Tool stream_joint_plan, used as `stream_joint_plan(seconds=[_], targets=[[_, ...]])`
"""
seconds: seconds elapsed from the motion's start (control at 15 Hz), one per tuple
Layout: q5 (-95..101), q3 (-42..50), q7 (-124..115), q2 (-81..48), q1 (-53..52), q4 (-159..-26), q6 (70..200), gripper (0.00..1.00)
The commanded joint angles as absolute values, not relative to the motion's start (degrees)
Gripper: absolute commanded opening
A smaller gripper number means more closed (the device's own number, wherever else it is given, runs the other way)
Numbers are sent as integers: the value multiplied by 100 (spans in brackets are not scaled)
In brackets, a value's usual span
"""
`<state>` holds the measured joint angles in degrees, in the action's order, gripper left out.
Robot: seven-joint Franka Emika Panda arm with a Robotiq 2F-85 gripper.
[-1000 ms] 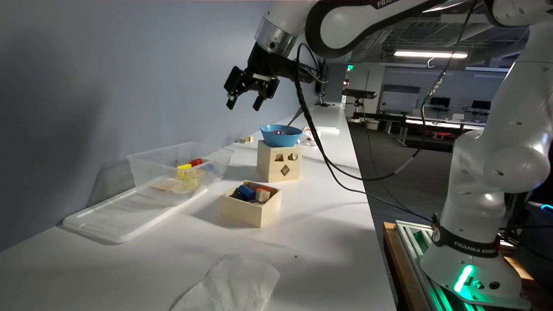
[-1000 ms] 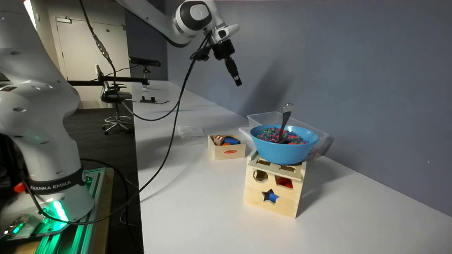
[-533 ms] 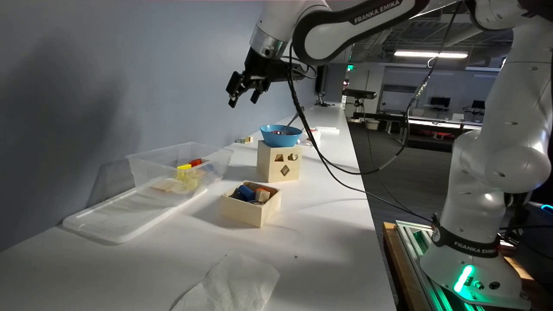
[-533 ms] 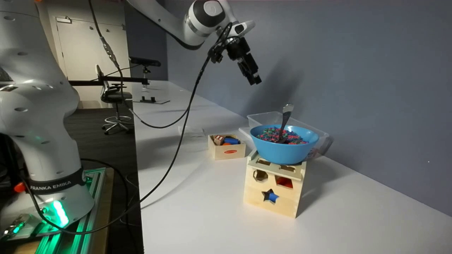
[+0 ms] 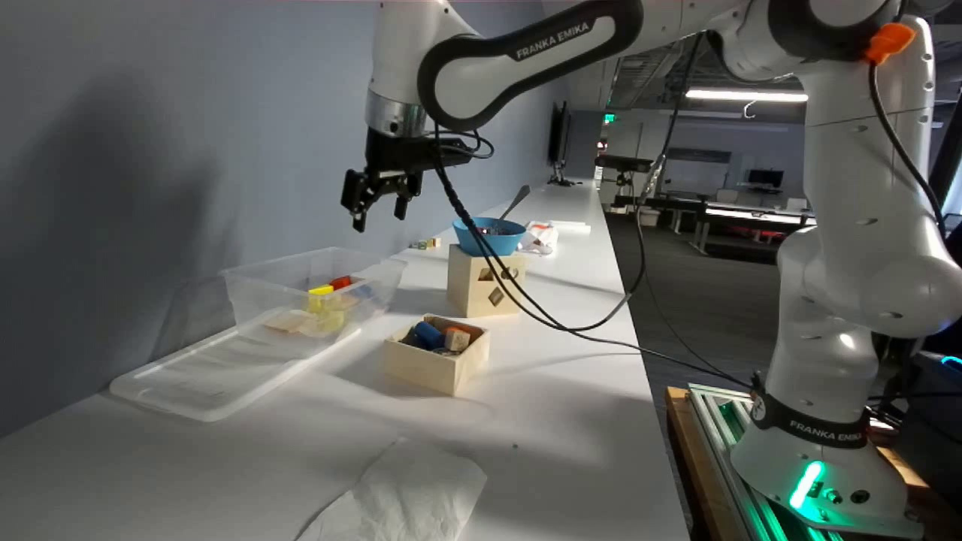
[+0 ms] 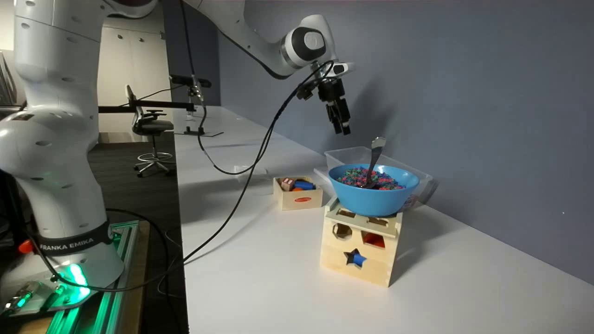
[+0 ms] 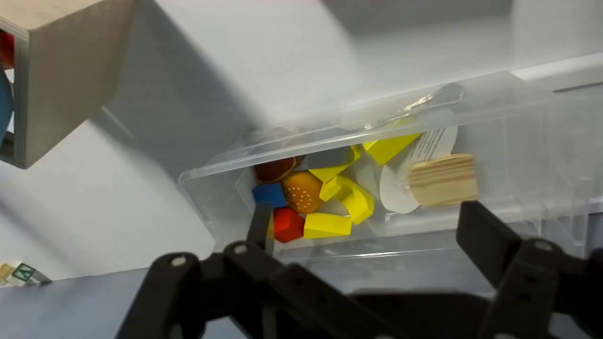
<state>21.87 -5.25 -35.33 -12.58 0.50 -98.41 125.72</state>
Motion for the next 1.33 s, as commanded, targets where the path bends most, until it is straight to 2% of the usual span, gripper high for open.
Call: stream_joint_plan(seconds=[0.0,0.27,0.67,0.93,1.0,1.27], targets=[[2123,-170,-3543,-1381,-262,-9674,12489,100],[1334,-297,-2289,-1616,-149,-9494,12592,100],[651,-255,-157,-2268,-22,-8802,11723,100],[716,-189,-59,-2763,-130,-8083,11778,100],[783,-133,-159,-2448,-123,-8655,11944,100],[780,-136,-155,-2674,-178,-8285,11933,100]])
